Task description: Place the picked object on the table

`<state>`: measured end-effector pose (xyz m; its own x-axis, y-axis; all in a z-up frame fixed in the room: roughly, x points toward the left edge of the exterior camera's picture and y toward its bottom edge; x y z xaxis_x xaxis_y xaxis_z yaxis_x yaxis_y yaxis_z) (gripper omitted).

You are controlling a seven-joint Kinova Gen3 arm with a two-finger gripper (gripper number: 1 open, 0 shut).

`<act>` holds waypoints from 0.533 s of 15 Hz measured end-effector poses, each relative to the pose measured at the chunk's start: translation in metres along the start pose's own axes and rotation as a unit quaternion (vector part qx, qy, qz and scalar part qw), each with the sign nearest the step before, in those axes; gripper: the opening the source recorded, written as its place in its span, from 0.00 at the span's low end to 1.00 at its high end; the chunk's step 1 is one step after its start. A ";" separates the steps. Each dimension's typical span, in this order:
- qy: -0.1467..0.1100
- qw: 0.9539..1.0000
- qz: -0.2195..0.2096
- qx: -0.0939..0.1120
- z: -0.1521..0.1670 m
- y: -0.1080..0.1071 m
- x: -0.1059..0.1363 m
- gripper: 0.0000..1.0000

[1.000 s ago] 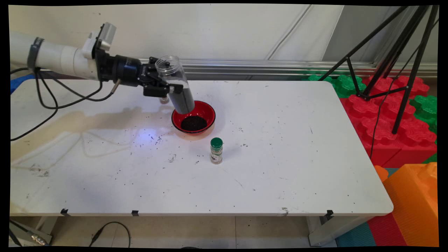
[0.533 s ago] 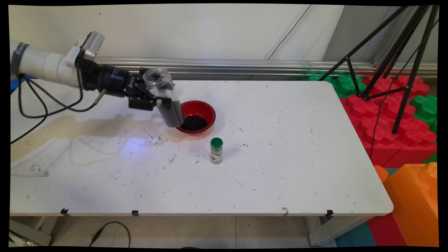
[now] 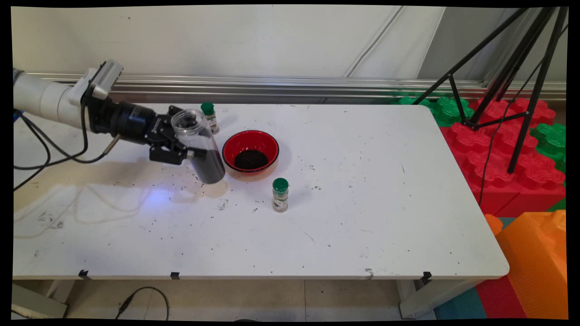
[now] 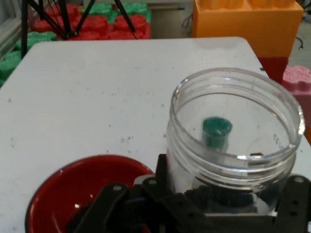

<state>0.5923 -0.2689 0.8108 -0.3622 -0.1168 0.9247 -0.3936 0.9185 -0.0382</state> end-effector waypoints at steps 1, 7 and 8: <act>-0.003 1.000 0.001 -0.002 -0.001 0.002 -0.004 0.00; -0.022 1.000 0.002 -0.003 -0.007 0.009 -0.025 0.00; -0.026 1.000 0.002 -0.003 -0.008 0.010 -0.030 0.00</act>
<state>0.6058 -0.2529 0.7860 -0.4070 -0.1326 0.9037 -0.3867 0.9214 -0.0389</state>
